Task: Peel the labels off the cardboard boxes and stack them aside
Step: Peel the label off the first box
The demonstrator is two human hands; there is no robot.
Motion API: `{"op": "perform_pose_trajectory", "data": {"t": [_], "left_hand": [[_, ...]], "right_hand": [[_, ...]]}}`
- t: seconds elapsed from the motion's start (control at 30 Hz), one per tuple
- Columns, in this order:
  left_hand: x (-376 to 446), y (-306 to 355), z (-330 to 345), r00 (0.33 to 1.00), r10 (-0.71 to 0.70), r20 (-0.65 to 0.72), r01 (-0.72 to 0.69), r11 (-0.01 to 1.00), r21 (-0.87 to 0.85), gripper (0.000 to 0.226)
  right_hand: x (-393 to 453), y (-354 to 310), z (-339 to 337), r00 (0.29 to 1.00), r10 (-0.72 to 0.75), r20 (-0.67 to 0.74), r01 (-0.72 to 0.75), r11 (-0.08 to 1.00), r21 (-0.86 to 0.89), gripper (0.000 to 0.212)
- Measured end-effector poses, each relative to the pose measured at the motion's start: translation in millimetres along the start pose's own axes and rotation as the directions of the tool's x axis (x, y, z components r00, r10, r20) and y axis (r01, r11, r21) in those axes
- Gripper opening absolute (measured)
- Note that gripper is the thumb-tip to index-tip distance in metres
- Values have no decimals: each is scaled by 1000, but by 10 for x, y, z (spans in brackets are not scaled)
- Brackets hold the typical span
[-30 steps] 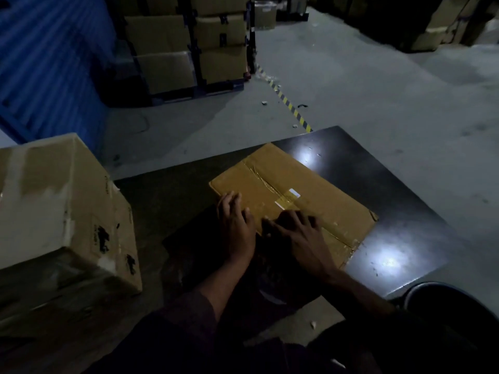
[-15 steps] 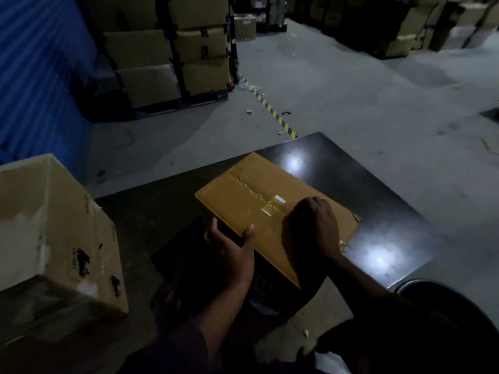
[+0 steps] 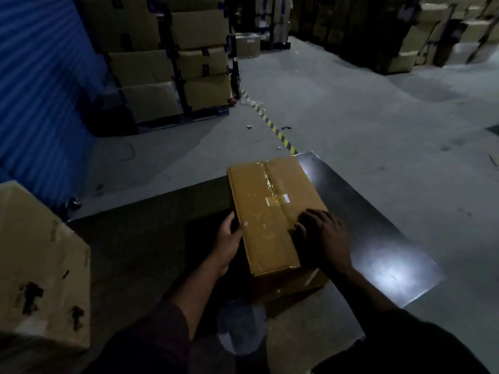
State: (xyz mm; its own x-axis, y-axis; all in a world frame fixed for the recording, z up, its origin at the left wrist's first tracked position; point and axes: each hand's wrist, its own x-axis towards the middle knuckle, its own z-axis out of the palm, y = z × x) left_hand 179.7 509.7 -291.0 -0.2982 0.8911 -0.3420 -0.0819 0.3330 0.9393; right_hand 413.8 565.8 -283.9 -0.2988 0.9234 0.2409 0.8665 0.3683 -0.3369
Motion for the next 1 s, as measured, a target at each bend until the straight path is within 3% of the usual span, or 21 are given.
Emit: {"op": "perform_pose_trajectory", "data": {"t": [0.13, 0.27, 0.37, 0.47, 0.6, 0.73, 0.87, 1.0], "left_hand": [[38, -192, 320, 989, -31, -144, 36, 999, 30, 82], [240, -132, 593, 968, 12, -250, -5, 1000, 31, 72], [431, 50, 801, 986, 47, -158, -32, 995, 96, 79], [591, 237, 997, 999, 22, -23, -18, 984, 175, 104], [871, 443, 1130, 998, -37, 46, 22, 960, 279, 136], [1144, 630, 1336, 1000, -31, 3, 29, 957, 287, 134], [1344, 767, 1580, 994, 71, -81, -37, 932, 361, 126], [1487, 786, 1720, 988, 97, -124, -40, 916, 400, 124]], "right_hand": [[-80, 336, -52, 986, 110, -124, -111, 994, -6, 41], [200, 537, -59, 991, 105, -86, -101, 994, 48, 35], [586, 747, -16, 999, 44, 0, -44, 999, 23, 46], [987, 971, 63, 995, -11, 96, 16, 998, -56, 69], [1443, 1211, 23, 994, -39, 104, 43, 998, -41, 69], [1820, 1396, 28, 989, -51, 136, 58, 997, -51, 75], [2171, 1579, 87, 986, -54, 157, 67, 995, -78, 85], [2322, 1621, -40, 987, -54, 152, 63, 997, -51, 58]]}}
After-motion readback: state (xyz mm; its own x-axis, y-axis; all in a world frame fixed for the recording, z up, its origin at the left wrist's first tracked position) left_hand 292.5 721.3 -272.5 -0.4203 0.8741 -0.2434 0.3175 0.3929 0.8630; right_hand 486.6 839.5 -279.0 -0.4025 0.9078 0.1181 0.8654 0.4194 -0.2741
